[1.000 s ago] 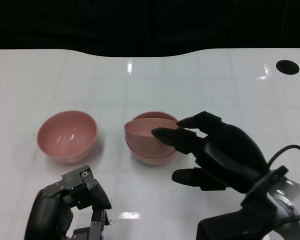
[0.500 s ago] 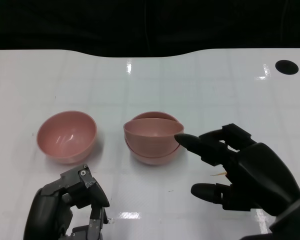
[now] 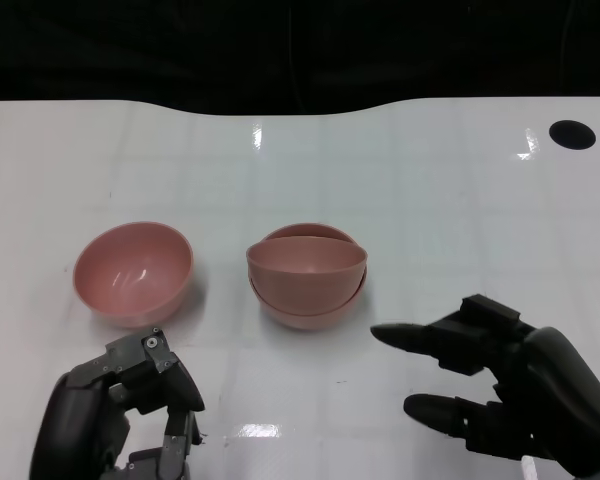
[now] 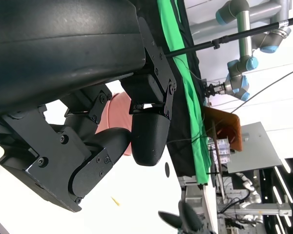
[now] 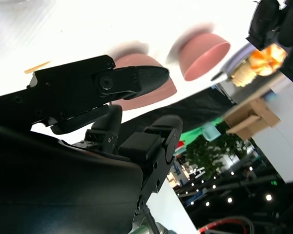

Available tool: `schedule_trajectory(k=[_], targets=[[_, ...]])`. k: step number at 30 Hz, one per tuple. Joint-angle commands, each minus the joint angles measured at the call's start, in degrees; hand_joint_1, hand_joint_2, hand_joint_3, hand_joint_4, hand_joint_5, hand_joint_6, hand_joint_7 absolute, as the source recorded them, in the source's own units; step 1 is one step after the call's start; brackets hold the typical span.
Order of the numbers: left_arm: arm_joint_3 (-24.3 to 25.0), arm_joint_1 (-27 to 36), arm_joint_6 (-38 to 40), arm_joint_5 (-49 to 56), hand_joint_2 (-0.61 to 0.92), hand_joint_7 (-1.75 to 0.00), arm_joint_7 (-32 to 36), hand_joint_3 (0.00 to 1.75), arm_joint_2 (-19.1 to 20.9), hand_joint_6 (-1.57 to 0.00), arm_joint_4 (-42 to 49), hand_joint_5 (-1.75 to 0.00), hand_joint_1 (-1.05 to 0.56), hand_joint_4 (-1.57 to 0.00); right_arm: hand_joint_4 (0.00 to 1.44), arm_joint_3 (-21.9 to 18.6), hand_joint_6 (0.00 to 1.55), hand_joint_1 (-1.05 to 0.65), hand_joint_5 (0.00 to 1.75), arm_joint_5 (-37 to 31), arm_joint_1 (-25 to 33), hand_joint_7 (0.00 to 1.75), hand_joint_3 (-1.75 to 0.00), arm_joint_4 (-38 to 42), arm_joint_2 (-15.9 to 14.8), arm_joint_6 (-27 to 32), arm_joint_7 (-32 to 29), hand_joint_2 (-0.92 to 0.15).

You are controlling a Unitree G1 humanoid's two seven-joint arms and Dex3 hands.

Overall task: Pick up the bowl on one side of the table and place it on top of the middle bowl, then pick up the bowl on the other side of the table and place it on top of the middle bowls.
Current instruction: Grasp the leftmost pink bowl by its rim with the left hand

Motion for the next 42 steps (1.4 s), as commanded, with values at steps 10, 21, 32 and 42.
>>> schedule_trajectory(k=[10,21,32,42], targets=[[2.67,0.66,3.84,-0.27,0.49,-1.0,0.04,1.12,2.48,-0.79,-3.58,-1.39,-0.15,-0.71,0.88,-2.32,0.88,-0.03,1.67,5.37,-2.59,1.23,-1.52,11.67,3.66,-9.69,-2.08,-0.27],[5.62,-1.19,7.89,12.42,0.89,-0.38,1.1,0.24,9.17,-0.68,-9.46,-1.02,-0.25,-0.5,0.91,-2.25,0.82,-0.07,1.75,5.15,-2.71,1.46,-1.67,11.9,3.98,-9.39,-1.45,-0.16],[6.38,-4.43,14.13,32.45,0.92,-0.05,4.39,0.02,15.8,-0.54,-15.3,-0.65,-0.42,-0.38,0.91,-2.37,0.81,-0.06,1.75,5.01,-2.24,1.49,-1.68,10.68,4.33,-8.11,-0.01,-0.15],[0.69,-11.59,21.35,53.97,0.88,0.0,5.15,0.0,19.47,-0.51,-13.28,-0.44,-0.52,-0.43,0.9,-2.45,0.81,-0.05,1.75,4.87,-2.35,1.49,-1.67,10.64,4.61,-8.21,0.14,-0.15]])
